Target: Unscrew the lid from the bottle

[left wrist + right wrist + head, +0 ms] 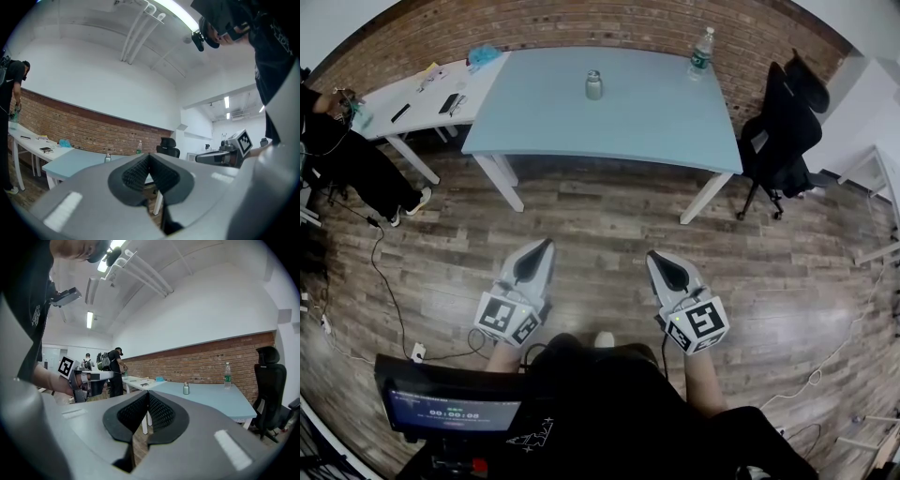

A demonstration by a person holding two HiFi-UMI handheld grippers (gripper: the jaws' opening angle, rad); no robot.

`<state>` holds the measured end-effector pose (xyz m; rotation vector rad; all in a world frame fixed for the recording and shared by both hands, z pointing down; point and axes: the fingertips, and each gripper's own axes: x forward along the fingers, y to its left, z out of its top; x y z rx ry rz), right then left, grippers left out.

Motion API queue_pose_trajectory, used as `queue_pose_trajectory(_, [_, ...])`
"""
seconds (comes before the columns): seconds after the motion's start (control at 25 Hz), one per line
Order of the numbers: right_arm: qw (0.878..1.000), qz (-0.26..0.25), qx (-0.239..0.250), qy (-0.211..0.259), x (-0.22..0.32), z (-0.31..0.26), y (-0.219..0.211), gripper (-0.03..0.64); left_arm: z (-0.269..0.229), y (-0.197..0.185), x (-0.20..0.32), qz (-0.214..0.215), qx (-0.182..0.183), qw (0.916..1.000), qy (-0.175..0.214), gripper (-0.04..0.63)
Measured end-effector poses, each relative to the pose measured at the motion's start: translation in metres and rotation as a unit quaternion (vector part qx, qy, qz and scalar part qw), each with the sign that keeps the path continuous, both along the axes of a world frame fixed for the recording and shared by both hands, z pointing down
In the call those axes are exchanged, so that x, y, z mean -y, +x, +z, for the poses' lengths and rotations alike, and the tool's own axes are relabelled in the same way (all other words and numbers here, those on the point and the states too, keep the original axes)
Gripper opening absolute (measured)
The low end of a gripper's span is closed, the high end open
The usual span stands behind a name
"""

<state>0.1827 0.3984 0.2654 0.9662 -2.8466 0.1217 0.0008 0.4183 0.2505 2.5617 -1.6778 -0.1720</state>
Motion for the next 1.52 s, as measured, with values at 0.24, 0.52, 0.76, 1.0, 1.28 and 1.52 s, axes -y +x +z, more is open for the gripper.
queue_pose_trajectory(0.24, [1.000,0.001,0.002,-0.002,0.003,0.005,0.019,0.003,0.000,0.019,0.002,0.001,0.000,1.0000,-0.002,0.000])
queue_pose_trajectory(0.52, [1.000,-0.001,-0.001,-0.004,0.011,0.010,0.023,0.003,0.006,0.020,0.008,0.000,0.002,1.0000,-0.006,0.000])
queue_pose_trajectory(0.76, [1.000,0.011,0.000,-0.003,0.017,0.006,0.011,0.003,0.005,0.009,0.016,0.013,0.005,0.9999,-0.007,0.000])
queue_pose_trajectory(1.0, [1.000,0.018,-0.005,-0.007,0.031,0.003,-0.015,0.003,0.001,-0.013,0.036,0.020,0.004,0.9998,-0.008,0.000])
queue_pose_trajectory(1.28, [1.000,0.030,-0.004,-0.004,0.034,0.001,-0.018,0.003,0.000,-0.016,0.042,0.035,0.007,0.9994,-0.001,0.000])
queue_pose_trajectory(1.52, [0.999,0.037,-0.005,-0.003,0.035,0.002,-0.024,0.003,0.002,-0.023,0.046,0.040,-0.003,0.9992,0.001,0.000])
